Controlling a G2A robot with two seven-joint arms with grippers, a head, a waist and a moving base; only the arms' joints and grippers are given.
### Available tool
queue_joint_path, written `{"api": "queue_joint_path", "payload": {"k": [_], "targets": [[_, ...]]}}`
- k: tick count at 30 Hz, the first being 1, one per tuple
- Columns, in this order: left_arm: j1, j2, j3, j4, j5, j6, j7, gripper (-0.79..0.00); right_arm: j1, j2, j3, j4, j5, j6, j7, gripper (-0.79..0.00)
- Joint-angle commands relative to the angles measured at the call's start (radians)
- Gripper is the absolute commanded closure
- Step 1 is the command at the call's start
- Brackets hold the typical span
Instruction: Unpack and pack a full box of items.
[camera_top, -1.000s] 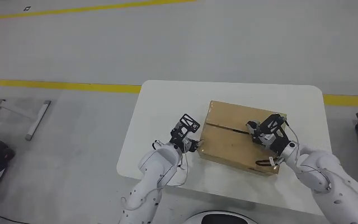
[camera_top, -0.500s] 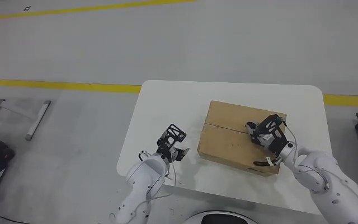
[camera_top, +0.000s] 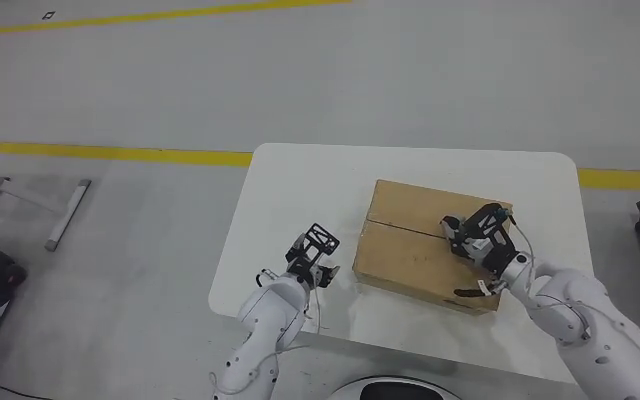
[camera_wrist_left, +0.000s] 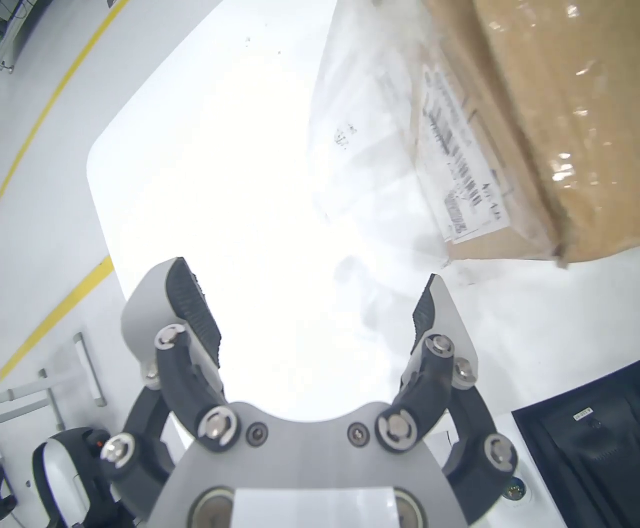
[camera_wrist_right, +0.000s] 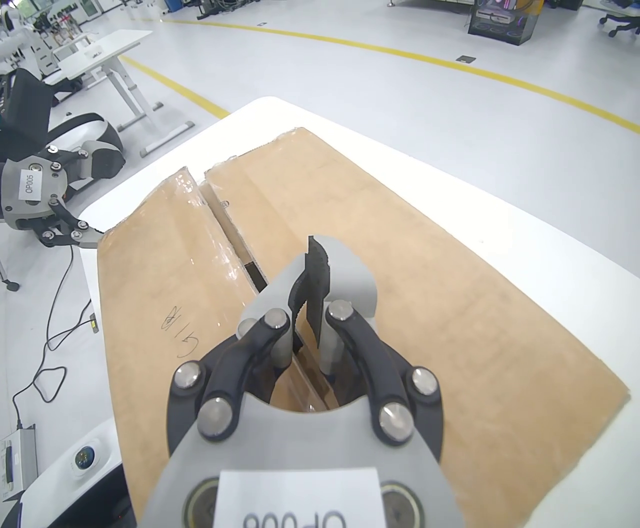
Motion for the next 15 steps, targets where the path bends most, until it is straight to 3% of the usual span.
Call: {"api": "queue_joint_path", "payload": {"k": [1,15], "targets": [[-0.004,0.0,-0.003,0.001,0.002,0.011,0.004,-0.785,-0.002,0.0,0.001,-0.001,-0.002,0.0,0.0,0.0],[-0.058,-0.016,0.082,-0.01,-0.109,-0.04,0.017,-0.785,-0.002,0.001,0.028,-0.013,-0.01,0.017,0.0,0.0]]}}
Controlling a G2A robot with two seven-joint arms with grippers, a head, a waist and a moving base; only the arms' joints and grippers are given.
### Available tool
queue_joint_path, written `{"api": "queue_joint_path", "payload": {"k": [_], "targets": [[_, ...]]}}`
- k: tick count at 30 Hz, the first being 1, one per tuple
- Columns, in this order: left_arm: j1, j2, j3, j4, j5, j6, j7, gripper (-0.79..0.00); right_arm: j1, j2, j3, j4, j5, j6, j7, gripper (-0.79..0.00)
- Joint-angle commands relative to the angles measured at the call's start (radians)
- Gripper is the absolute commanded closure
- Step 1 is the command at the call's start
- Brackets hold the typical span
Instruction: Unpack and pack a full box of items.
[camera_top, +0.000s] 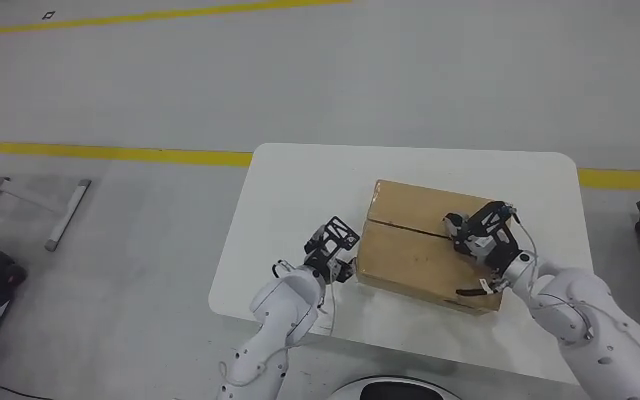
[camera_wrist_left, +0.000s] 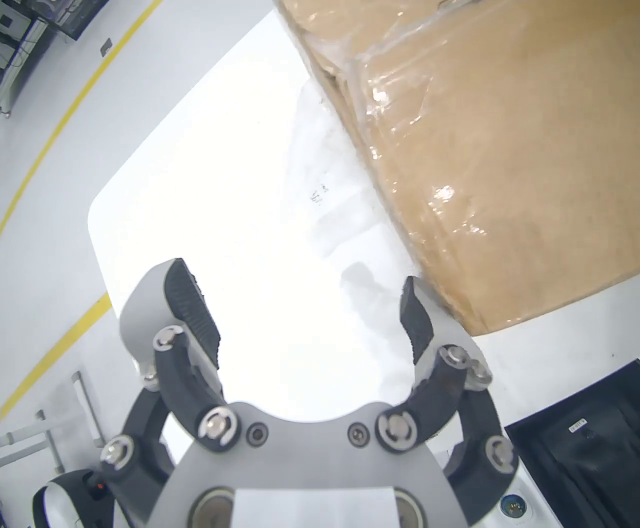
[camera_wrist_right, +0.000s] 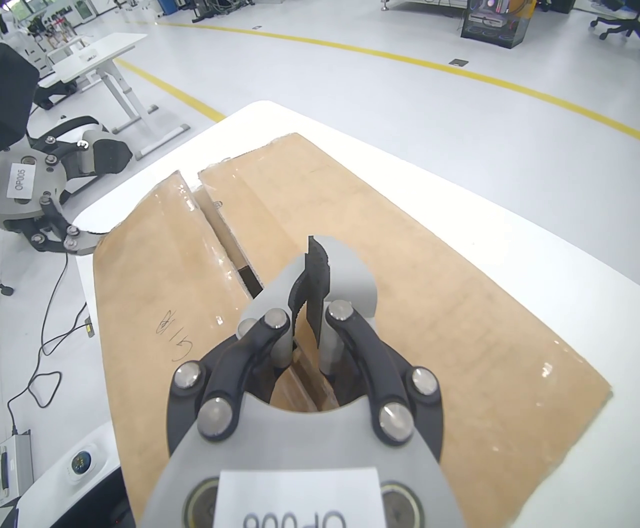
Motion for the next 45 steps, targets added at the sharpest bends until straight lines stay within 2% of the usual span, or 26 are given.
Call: {"api": "queue_joint_path", "payload": {"k": [1,9,16,24,32,39,45], "targets": [[0.003,0.0,0.003,-0.01,-0.025,-0.012,-0.008,-0.785,-0.003,0.002,0.014,-0.003,-0.003,-0.001,0.0,0.0],[0.018,-0.001,0.02,-0.065,-0.104,-0.043,-0.039,-0.785,-0.009,0.007,0.053,-0.036,-0.016,-0.011,0.025,0.0],[0.021,-0.001,0.058,-0.076,-0.108,-0.074,-0.054,-0.785,-0.009,0.005,0.017,-0.051,-0.107,0.013,0.031,0.0],[0.028,0.007,0.02,-0.059,-0.099,-0.054,-0.068,-0.785,-0.012,0.001,-0.01,-0.005,-0.144,0.036,0.004,0.0],[0.027,0.016,0.007,0.023,-0.066,-0.085,-0.047,-0.785,-0.009,-0.002,-0.019,0.011,-0.145,0.041,0.001,0.0],[-0.018,0.009,0.049,0.125,-0.06,-0.065,0.04,-0.785,-0.004,-0.004,-0.026,0.013,-0.142,0.042,0.002,0.0],[-0.05,0.001,0.095,0.155,-0.051,-0.071,0.072,-0.785,-0.003,-0.005,-0.026,0.014,-0.141,0.045,0.004,0.0]]}}
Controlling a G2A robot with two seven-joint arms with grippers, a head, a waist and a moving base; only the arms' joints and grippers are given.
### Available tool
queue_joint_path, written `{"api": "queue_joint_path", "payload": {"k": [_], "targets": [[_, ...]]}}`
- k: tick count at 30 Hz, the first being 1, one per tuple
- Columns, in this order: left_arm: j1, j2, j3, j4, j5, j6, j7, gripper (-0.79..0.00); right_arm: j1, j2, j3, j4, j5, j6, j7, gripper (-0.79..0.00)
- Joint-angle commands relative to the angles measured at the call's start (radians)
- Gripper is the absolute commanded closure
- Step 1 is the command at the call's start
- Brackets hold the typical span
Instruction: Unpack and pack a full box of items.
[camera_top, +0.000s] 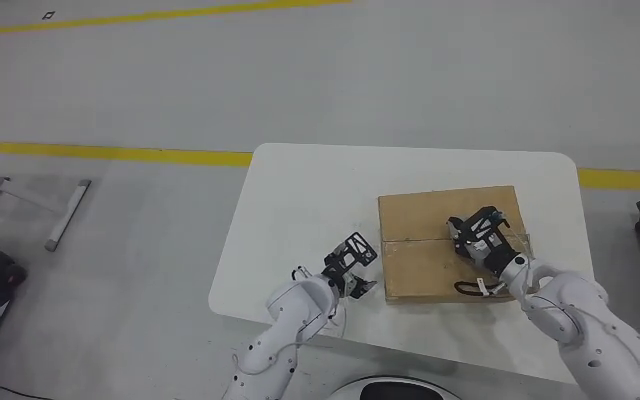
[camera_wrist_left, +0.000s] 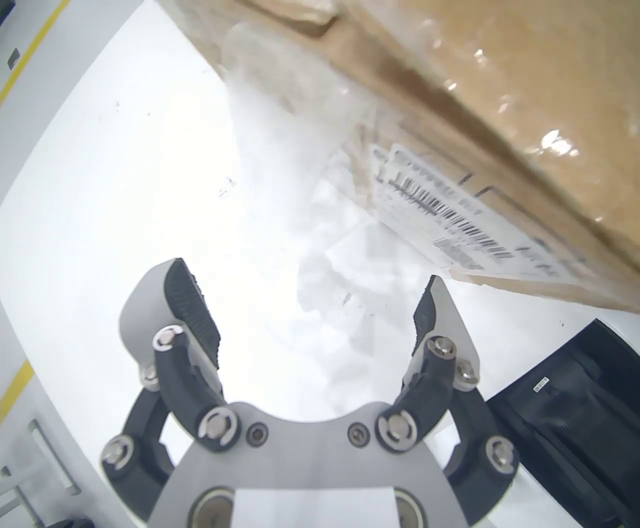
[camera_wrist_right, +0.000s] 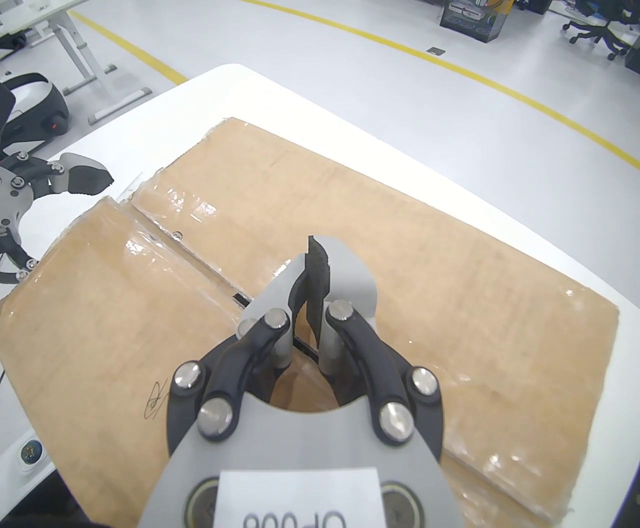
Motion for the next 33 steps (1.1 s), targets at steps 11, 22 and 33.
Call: {"api": "queue_joint_path", "payload": {"k": [11,22,33], "targets": [[-0.032,-0.01,0.0,0.009,0.036,0.159,0.157,-0.785,-0.006,-0.001,0.009,-0.005,0.001,-0.003,0.004,0.0],[-0.01,-0.005,-0.046,-0.049,0.043,0.212,0.2,-0.785,-0.001,-0.002,0.012,-0.004,0.002,-0.006,0.008,0.0],[-0.028,-0.004,-0.02,0.002,0.069,0.12,0.132,-0.785,0.009,-0.004,0.009,0.004,0.003,-0.005,0.007,0.0]]}}
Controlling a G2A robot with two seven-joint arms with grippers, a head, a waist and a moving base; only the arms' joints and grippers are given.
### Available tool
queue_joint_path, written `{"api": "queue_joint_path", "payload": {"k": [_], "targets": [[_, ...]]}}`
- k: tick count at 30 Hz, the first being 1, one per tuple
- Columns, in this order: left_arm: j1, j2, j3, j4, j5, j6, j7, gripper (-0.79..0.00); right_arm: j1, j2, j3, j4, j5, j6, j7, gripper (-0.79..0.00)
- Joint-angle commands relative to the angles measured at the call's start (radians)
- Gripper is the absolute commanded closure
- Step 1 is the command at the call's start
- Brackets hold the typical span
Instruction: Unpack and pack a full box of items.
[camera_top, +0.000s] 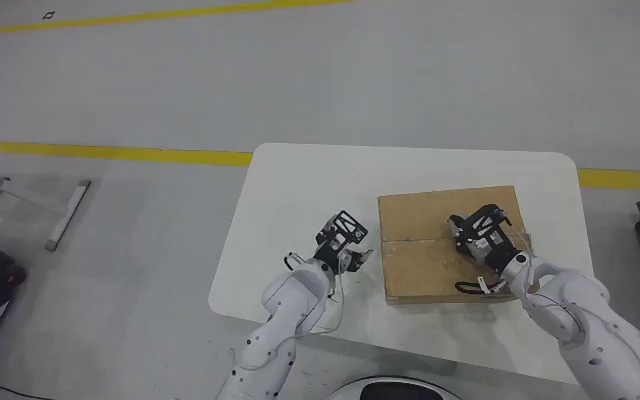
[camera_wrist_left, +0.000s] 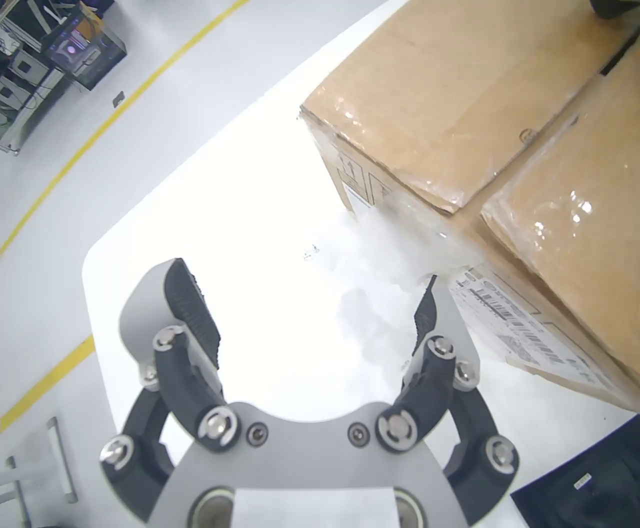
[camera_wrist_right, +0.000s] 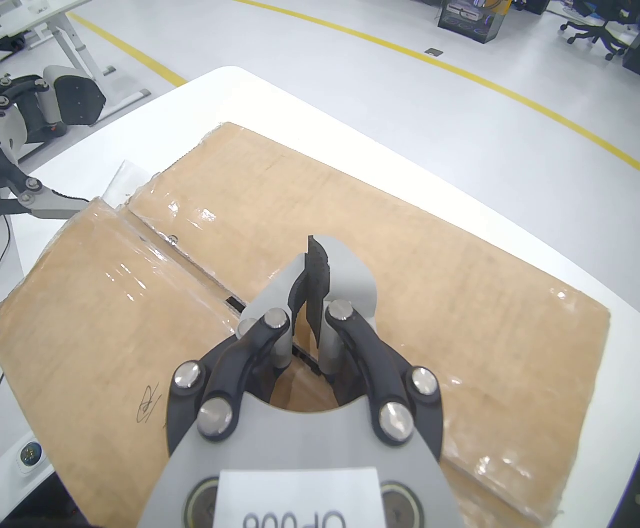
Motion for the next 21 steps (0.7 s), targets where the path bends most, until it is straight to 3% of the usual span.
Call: {"api": "queue_joint_path", "payload": {"k": [1,6,21], "targets": [[0.0,-0.001,0.006,0.018,-0.016,-0.024,-0.01,-0.785,0.003,-0.001,-0.001,0.003,0.0,0.002,0.0,0.0],[-0.011,-0.002,0.026,0.065,-0.023,-0.082,-0.014,-0.785,0.015,-0.002,-0.007,0.006,0.0,0.0,0.004,0.0],[-0.073,-0.016,0.033,0.176,-0.117,-0.06,0.155,-0.785,0.025,-0.006,-0.018,0.017,0.0,0.006,0.008,0.0]]}}
